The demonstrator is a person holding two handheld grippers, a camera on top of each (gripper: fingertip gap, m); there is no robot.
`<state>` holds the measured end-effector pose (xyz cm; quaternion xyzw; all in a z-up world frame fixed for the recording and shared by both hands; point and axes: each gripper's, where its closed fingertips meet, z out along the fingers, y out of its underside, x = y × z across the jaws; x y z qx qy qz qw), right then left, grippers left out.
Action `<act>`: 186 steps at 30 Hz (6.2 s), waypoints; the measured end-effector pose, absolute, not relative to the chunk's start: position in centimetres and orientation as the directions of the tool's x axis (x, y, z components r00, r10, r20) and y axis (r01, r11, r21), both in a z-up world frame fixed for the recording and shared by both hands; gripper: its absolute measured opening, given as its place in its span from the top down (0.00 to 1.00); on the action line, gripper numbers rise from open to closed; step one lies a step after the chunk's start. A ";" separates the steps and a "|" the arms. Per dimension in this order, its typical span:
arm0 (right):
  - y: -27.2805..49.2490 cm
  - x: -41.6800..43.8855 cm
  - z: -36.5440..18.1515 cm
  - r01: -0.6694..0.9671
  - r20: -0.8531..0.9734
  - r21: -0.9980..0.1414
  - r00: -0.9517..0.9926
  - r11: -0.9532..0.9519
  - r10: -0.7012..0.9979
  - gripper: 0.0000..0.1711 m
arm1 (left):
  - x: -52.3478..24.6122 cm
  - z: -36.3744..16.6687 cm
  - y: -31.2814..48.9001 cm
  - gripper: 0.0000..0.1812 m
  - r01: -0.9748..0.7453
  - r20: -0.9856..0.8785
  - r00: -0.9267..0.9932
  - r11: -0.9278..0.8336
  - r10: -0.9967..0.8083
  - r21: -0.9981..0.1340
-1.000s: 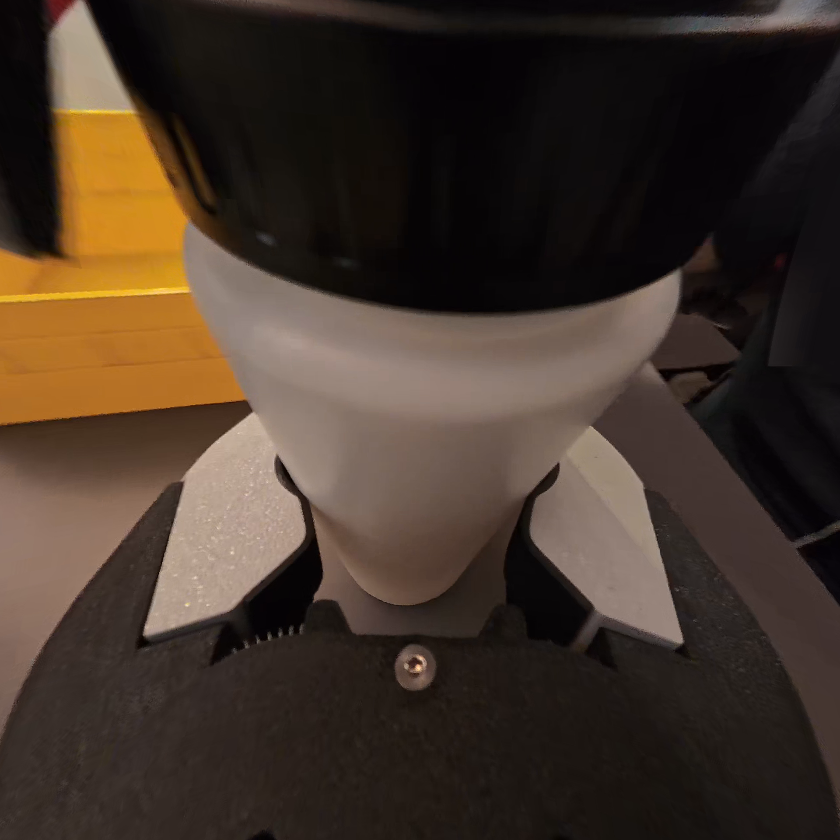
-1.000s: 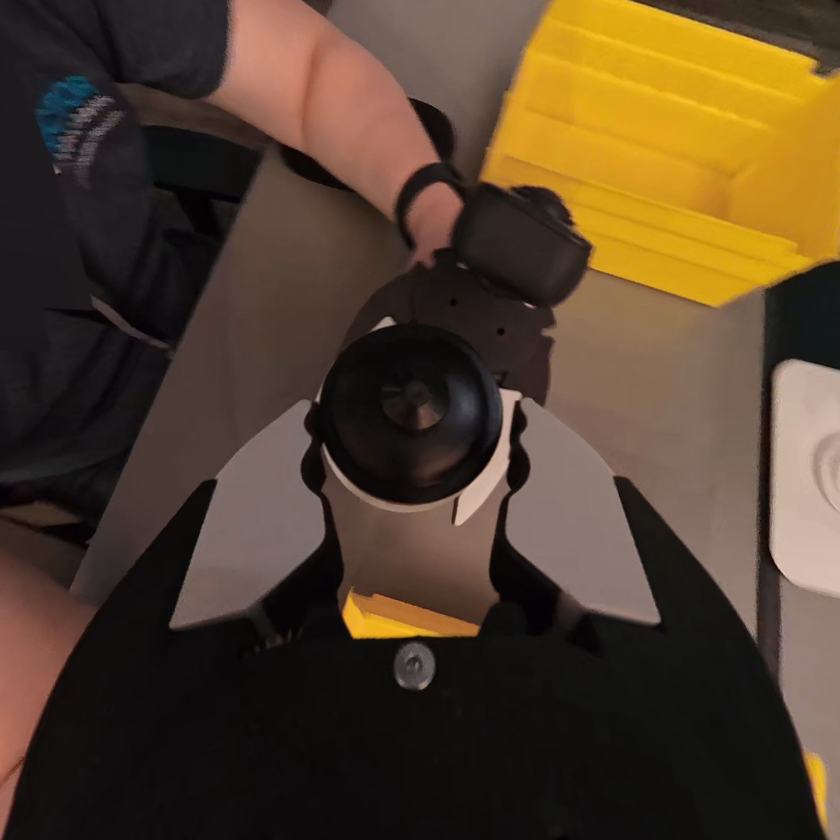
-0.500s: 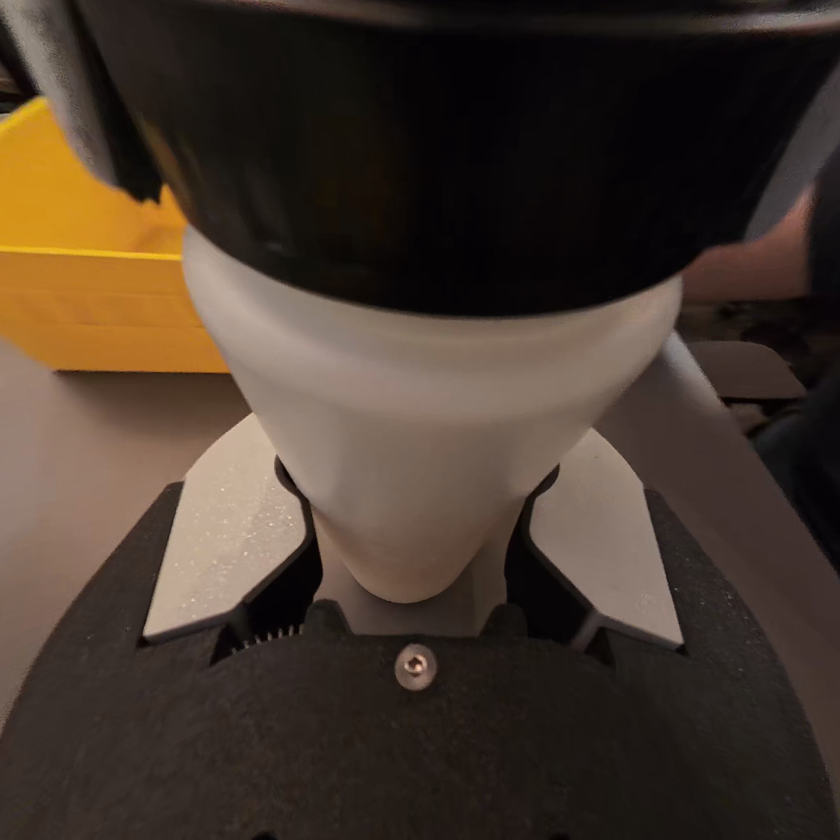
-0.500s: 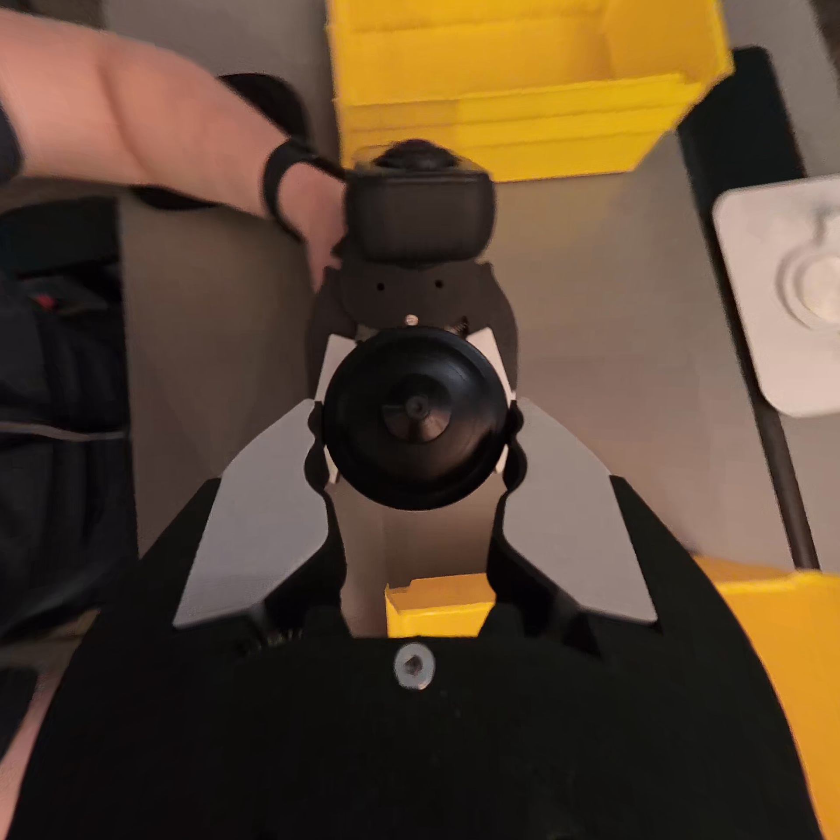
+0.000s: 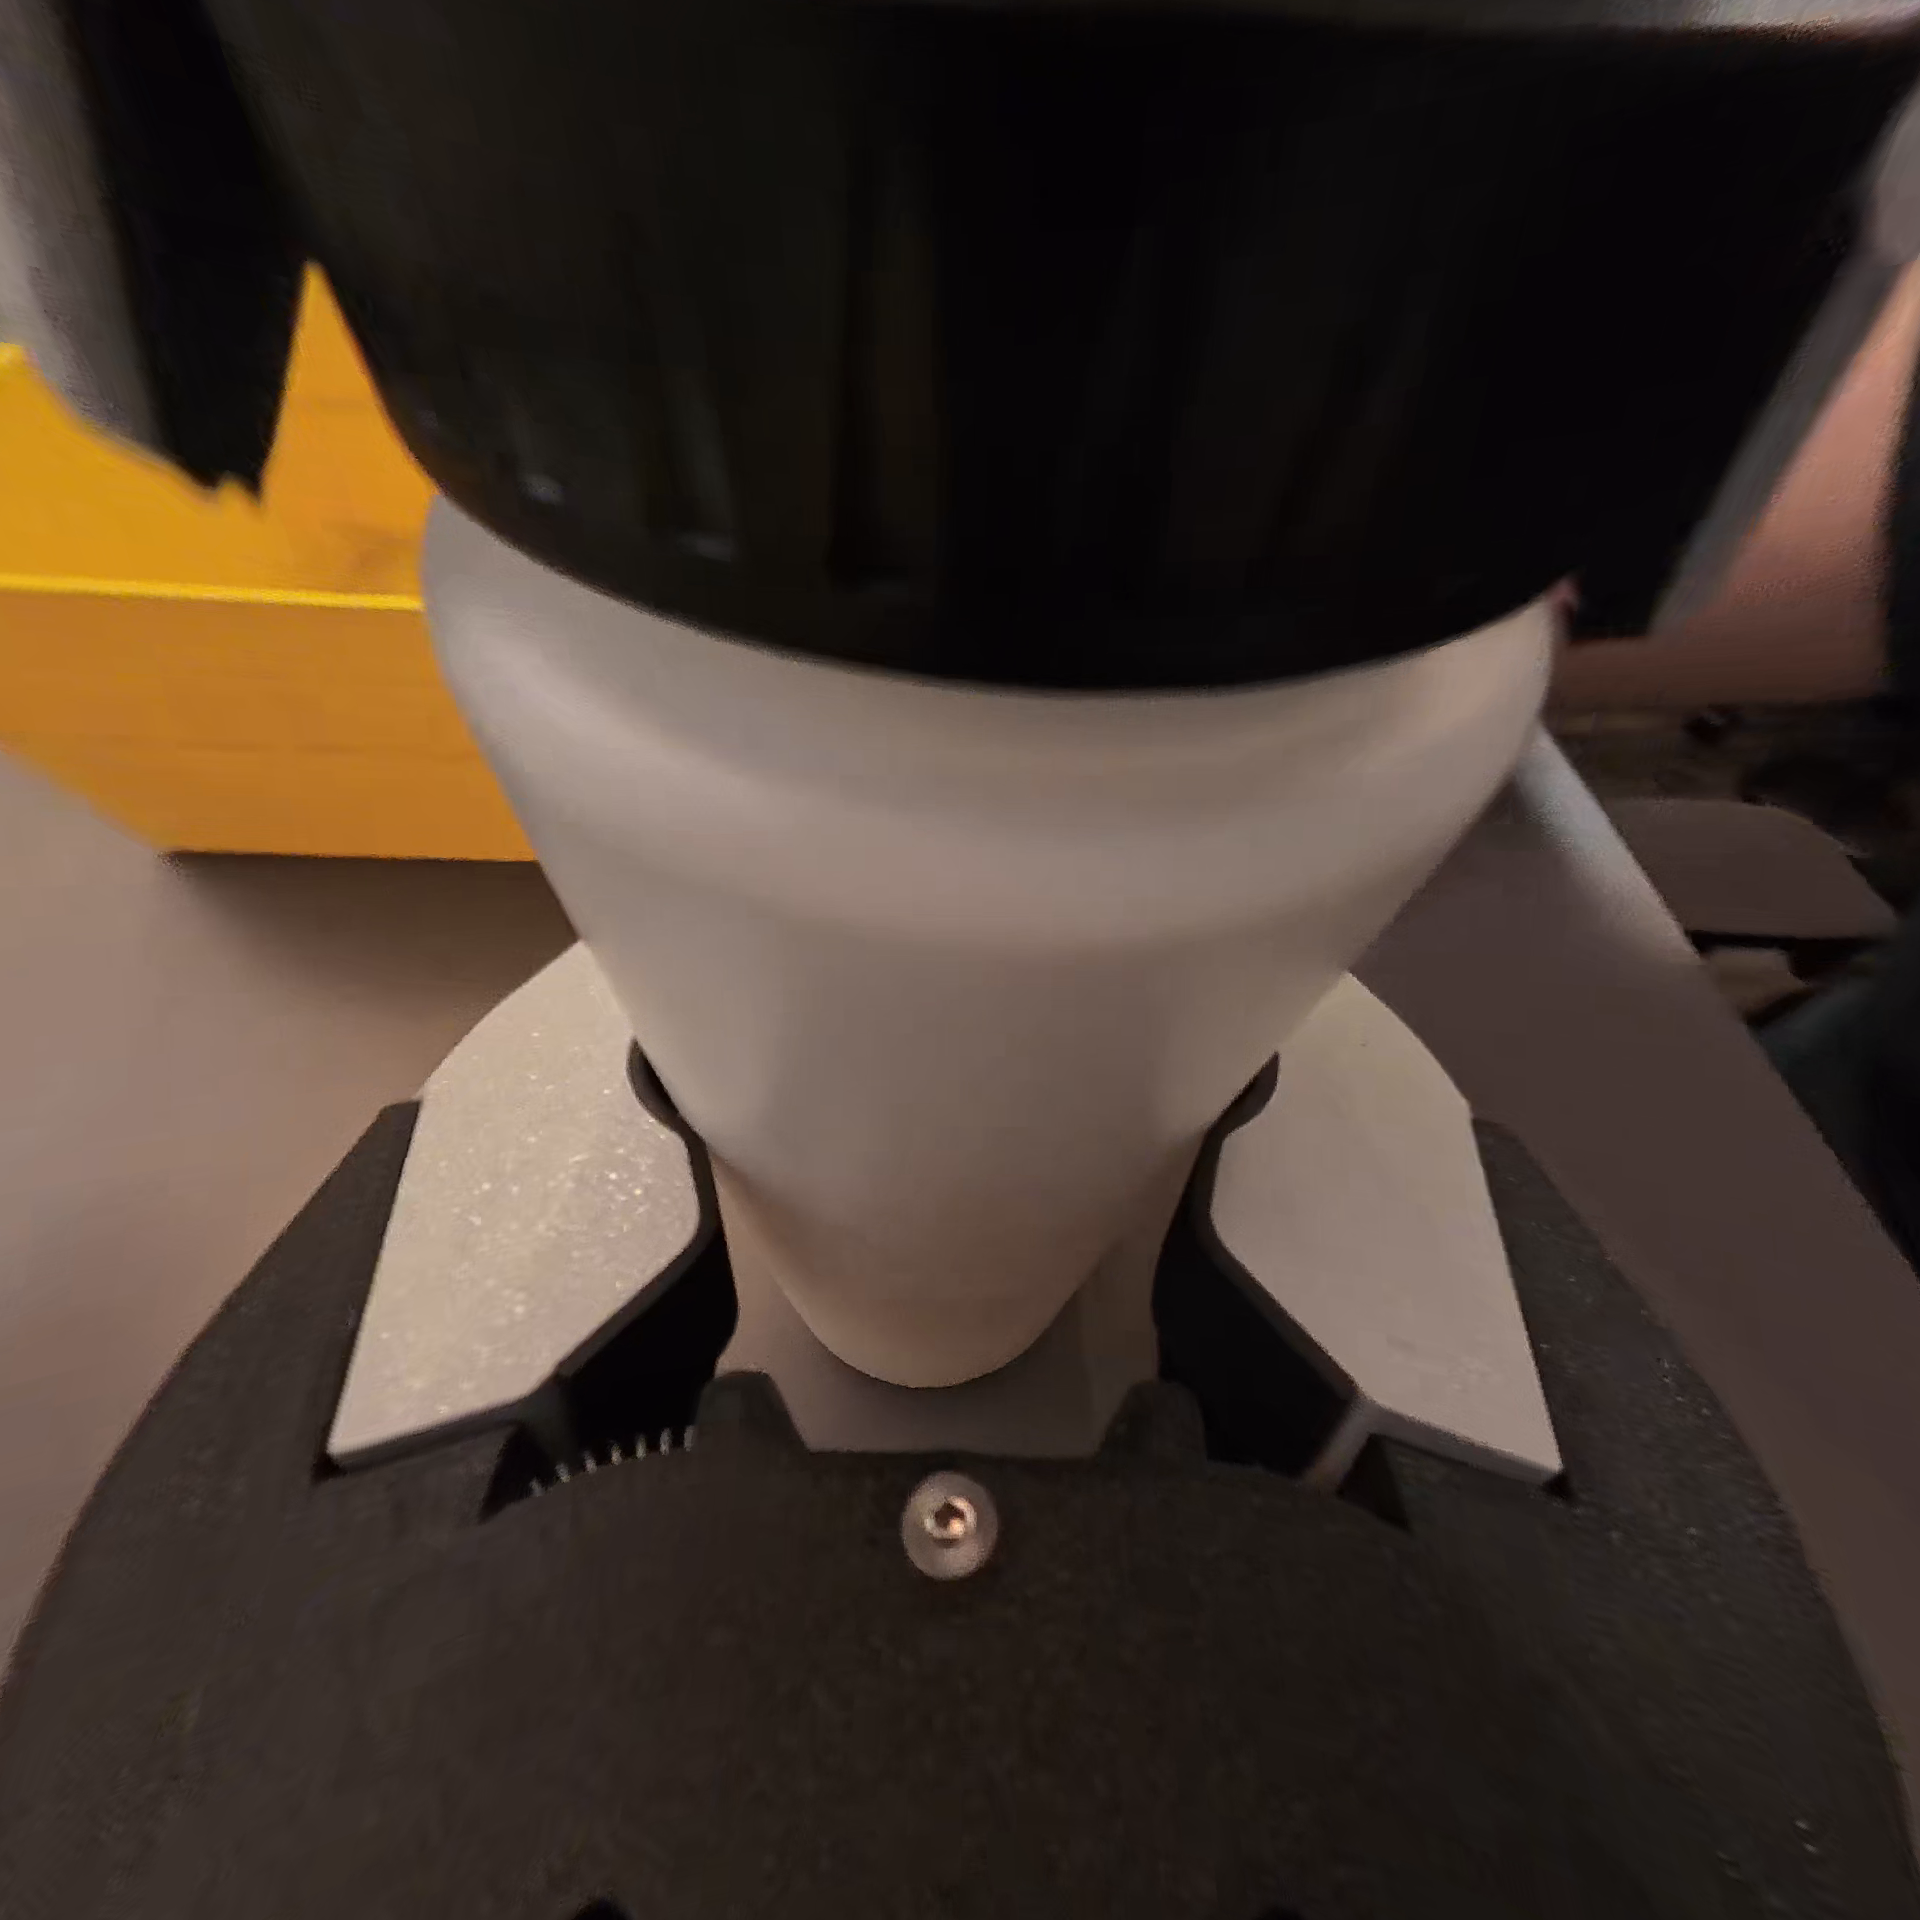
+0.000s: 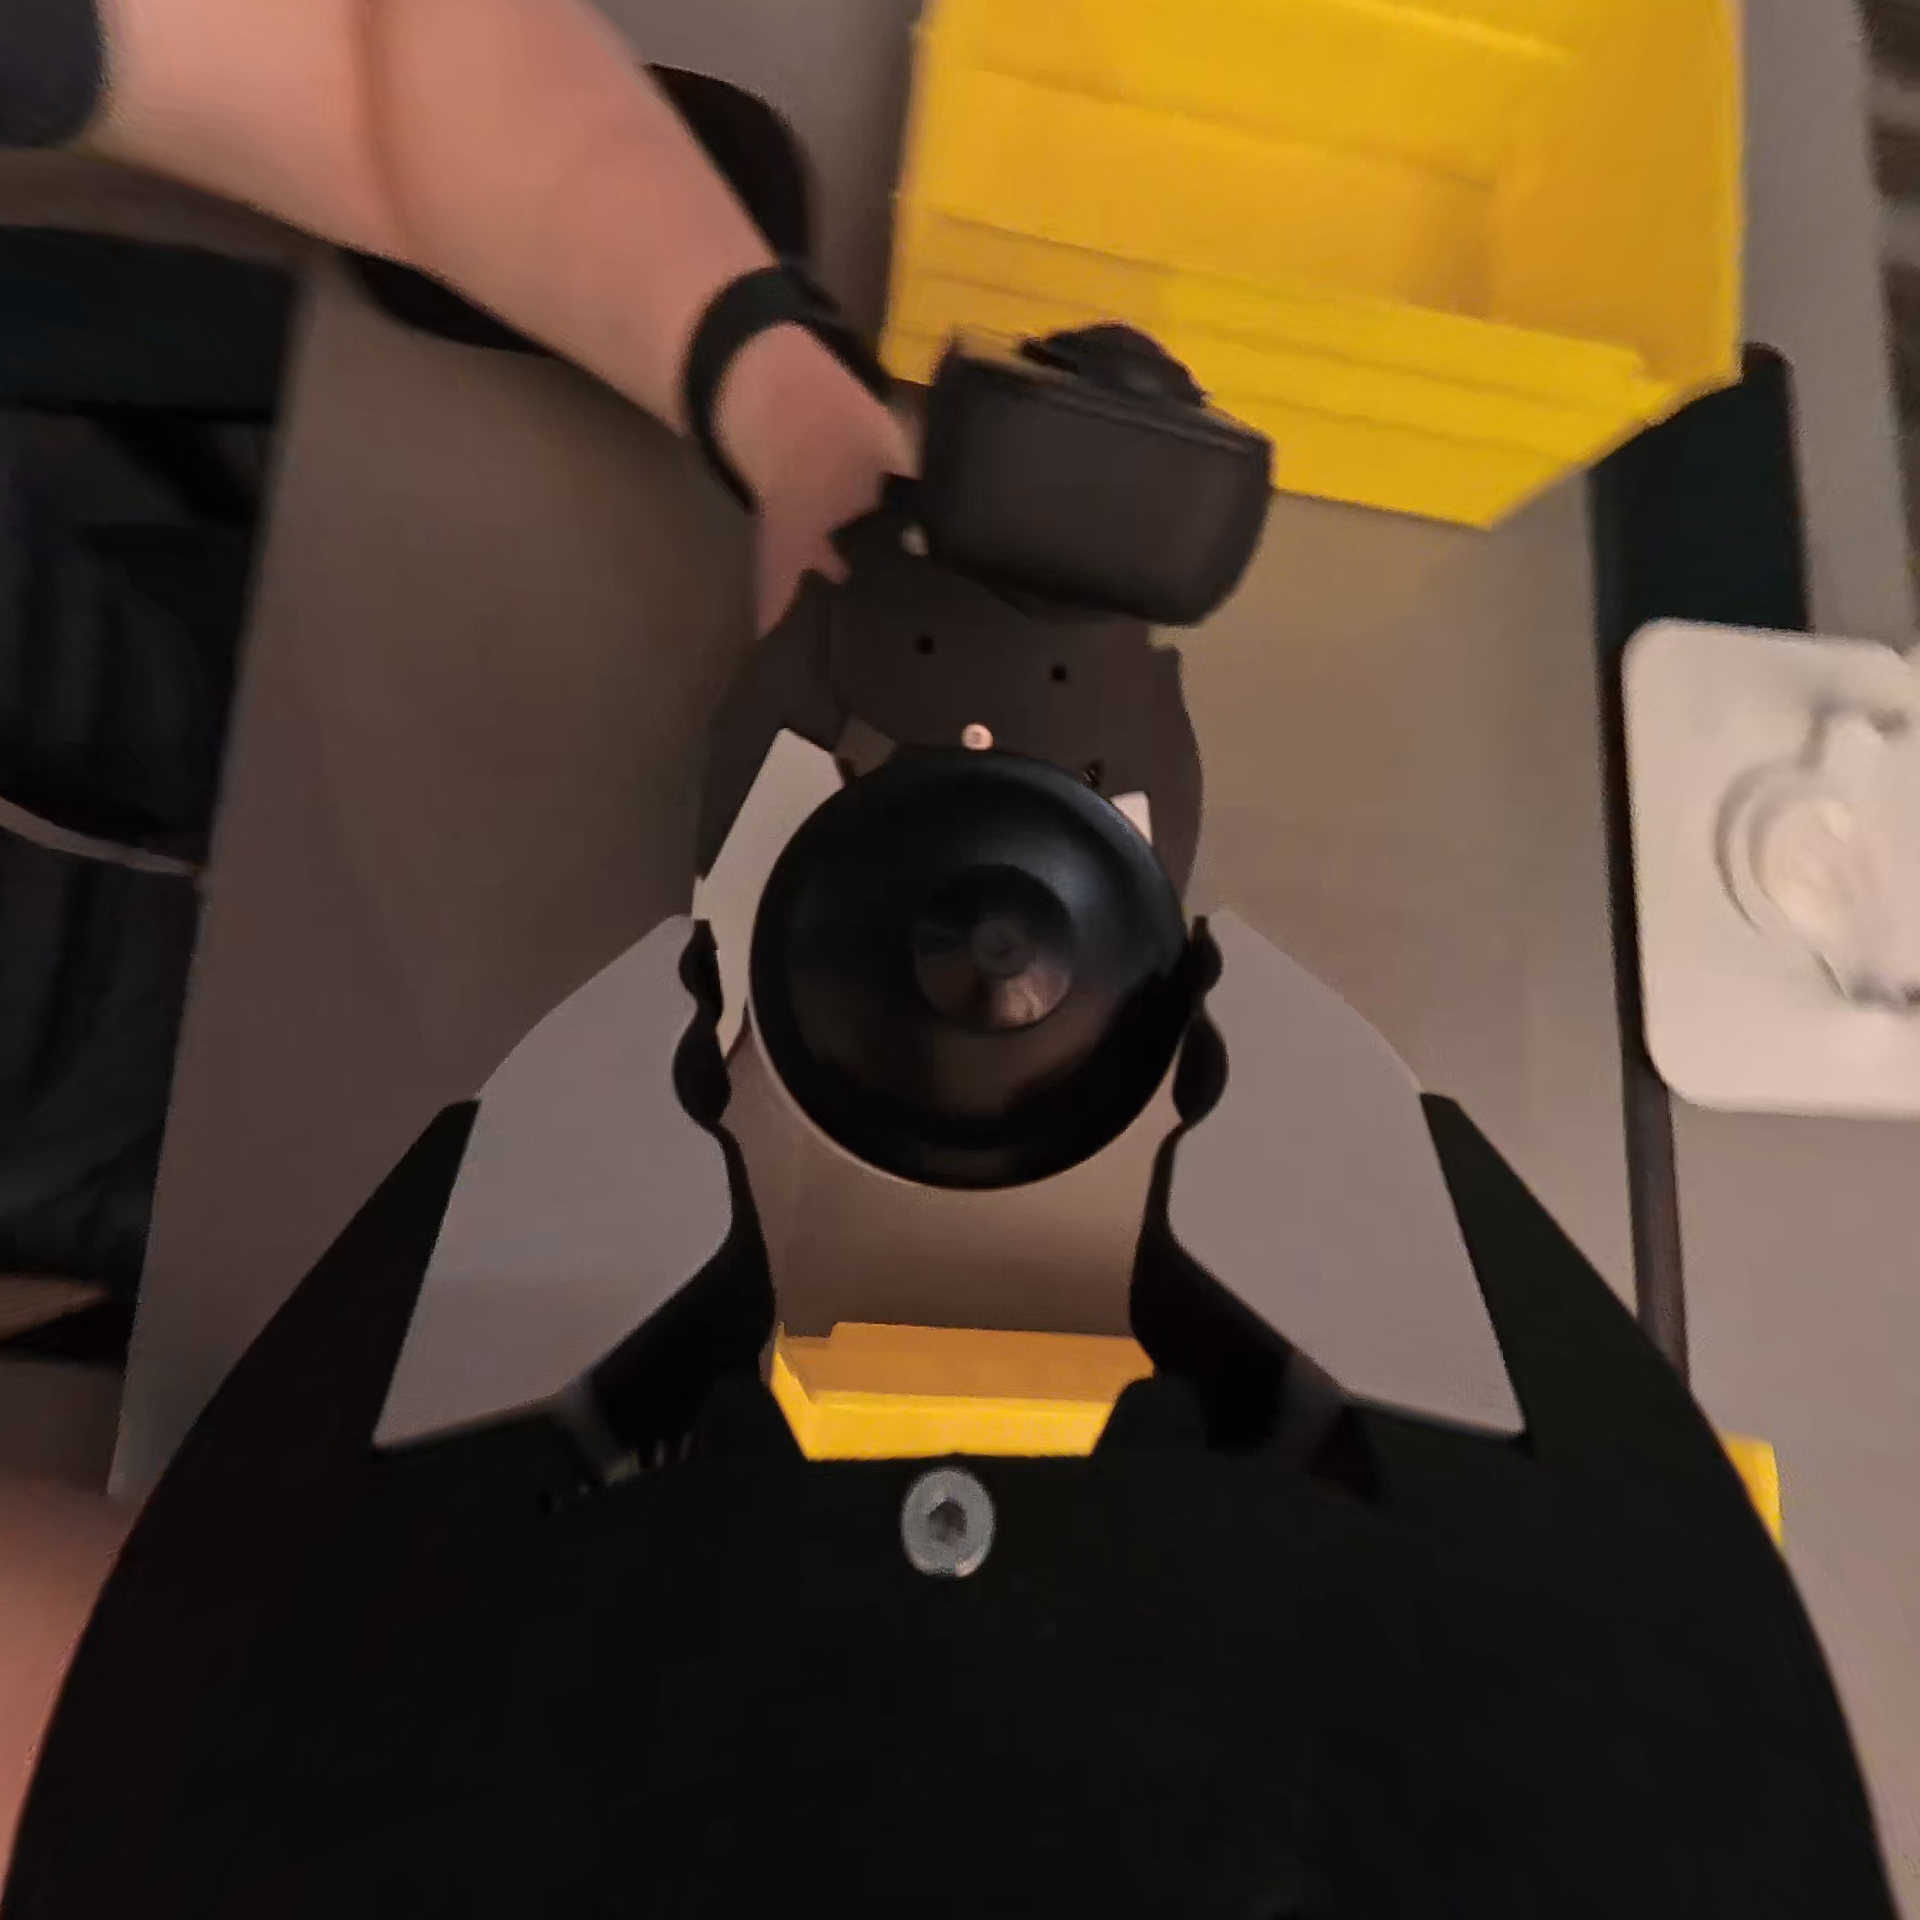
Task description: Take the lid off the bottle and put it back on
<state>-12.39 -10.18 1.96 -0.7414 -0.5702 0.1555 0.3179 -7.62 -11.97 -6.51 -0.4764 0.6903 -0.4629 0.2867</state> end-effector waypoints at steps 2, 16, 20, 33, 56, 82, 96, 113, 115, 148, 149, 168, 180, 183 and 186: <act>-8.9 -11.8 1.8 0.721 0.121 -0.625 0.469 -0.300 0.875 0.50 | -7.4 -6.5 -10.6 0.44 -0.398 0.051 -0.316 0.083 -0.947 -0.914; -10.5 -12.3 1.8 0.746 0.063 -0.616 0.368 -0.253 0.928 0.55 | -8.2 -6.6 -13.3 0.44 -0.391 0.036 -0.460 0.166 -0.887 -0.905; -13.6 -13.4 1.9 0.726 0.071 -0.688 0.043 0.018 0.997 0.55 | -9.1 -6.6 -16.0 0.44 -0.359 0.026 -0.588 0.233 -0.808 -0.904; -7.5 -11.8 3.0 0.647 0.169 -0.649 0.636 -0.401 0.753 0.52 | -7.4 -6.5 -9.7 0.44 -0.418 0.049 -0.254 0.064 -0.966 -0.906; -8.1 -11.6 2.7 0.698 0.178 -0.628 0.560 -0.345 0.809 0.51 | -7.5 -6.5 -10.2 0.44 -0.422 0.059 -0.282 0.068 -0.958 -0.904; -8.5 -12.3 3.4 0.692 0.178 -0.654 0.533 -0.306 0.827 0.53 | -7.6 -6.6 -10.8 0.44 -0.436 0.037 -0.306 0.105 -0.951 -0.894; -15.0 -14.2 3.2 0.697 0.159 -0.704 -0.034 0.138 0.987 0.55 | -10.0 -6.7 -17.8 0.44 -0.376 0.067 -0.653 0.247 -0.754 -0.893; -10.3 -12.8 3.4 0.757 0.223 -0.636 0.370 -0.153 0.902 0.57 | -8.3 -6.7 -13.4 0.44 -0.421 0.039 -0.453 0.175 -0.891 -0.890; -12.4 -13.6 3.5 0.762 0.247 -0.647 0.180 0.024 0.952 0.57 | -9.0 -6.7 -15.3 0.44 -0.391 0.020 -0.552 0.238 -0.833 -0.889; -14.0 -13.6 3.9 0.708 0.196 -0.700 0.058 0.098 0.979 0.57 | -9.0 -6.7 -16.4 0.44 -0.387 0.057 -0.583 0.215 -0.811 -0.896; -13.5 -13.5 3.9 0.716 0.197 -0.694 0.094 0.071 0.976 0.56 | -8.8 -6.7 -15.8 0.44 -0.393 0.054 -0.555 0.204 -0.830 -0.897; -10.0 -12.3 6.6 0.636 0.199 -0.768 0.352 -0.078 0.915 0.56 | -8.1 -6.7 -12.9 0.44 -0.420 0.062 -0.431 0.139 -0.900 -0.897; -4.4 14.3 -4.6 0.355 0.207 -0.319 0.931 -0.879 0.301 0.56 | -7.6 -6.4 -7.4 0.44 -0.408 0.090 -0.183 -0.008 -0.979 -0.913; -2.9 17.2 -8.6 0.240 0.185 -0.230 0.962 -0.943 0.200 0.56 | -7.6 -6.5 -7.7 0.44 -0.410 0.061 -0.195 0.024 -0.979 -0.912; -2.9 19.2 -12.0 0.187 0.196 -0.114 0.967 -0.976 0.163 0.56 | -7.5 -6.5 -8.0 0.44 -0.412 0.037 -0.204 0.052 -0.978 -0.910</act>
